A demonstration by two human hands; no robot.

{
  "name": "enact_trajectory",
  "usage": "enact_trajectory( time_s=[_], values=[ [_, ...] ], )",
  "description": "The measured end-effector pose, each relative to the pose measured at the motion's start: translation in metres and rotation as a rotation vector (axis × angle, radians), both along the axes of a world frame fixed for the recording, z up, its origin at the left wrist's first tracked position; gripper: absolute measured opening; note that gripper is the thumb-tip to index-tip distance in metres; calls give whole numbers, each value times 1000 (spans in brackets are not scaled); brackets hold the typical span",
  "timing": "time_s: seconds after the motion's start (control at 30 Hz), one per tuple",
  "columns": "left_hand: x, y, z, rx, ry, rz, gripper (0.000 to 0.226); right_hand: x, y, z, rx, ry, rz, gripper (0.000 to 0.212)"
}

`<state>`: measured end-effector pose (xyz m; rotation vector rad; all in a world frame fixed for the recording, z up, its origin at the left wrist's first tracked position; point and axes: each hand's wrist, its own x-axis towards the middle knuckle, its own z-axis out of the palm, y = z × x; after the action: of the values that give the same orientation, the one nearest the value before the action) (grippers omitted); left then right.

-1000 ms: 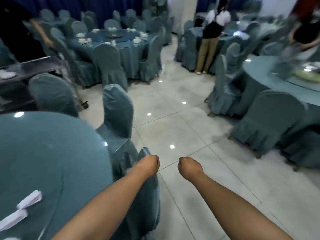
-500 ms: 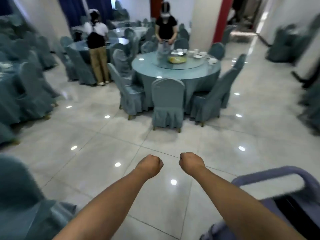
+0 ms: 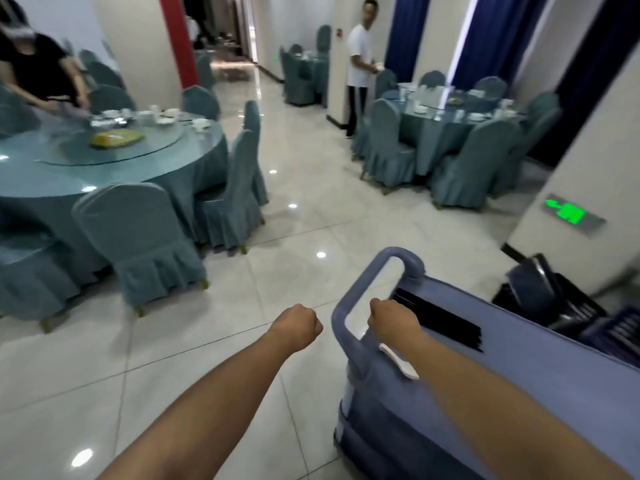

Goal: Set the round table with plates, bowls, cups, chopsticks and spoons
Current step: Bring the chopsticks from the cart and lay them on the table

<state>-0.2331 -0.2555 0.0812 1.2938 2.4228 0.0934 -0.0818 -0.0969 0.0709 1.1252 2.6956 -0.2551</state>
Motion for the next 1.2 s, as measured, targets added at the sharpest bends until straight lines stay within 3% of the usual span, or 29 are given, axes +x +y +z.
enact_trajectory(
  time_s=[0.13,0.3,0.43,0.77,1.0,1.07,1.2],
  values=[
    [27,38,-10,-61,50,-166,33,62,13,-7,5,6,-112,11],
    [56,69,-16,36,17,-303,20,121,28,-11,-27,3,-290,14],
    [75,102,-24,-49,66,-406,24,153,47,-21,-79,-7,-373,13],
    [87,182,-49,-199,54,-420,25,171,121,-51,-183,6,-357,12],
    [101,240,-70,-159,33,-406,26,189,182,-79,-245,44,-358,13],
    [107,259,-81,-163,40,-440,32,194,198,-92,-251,38,-340,24],
    [120,297,-103,-182,72,-497,54,205,226,-116,-279,-19,-315,72]
  ],
)
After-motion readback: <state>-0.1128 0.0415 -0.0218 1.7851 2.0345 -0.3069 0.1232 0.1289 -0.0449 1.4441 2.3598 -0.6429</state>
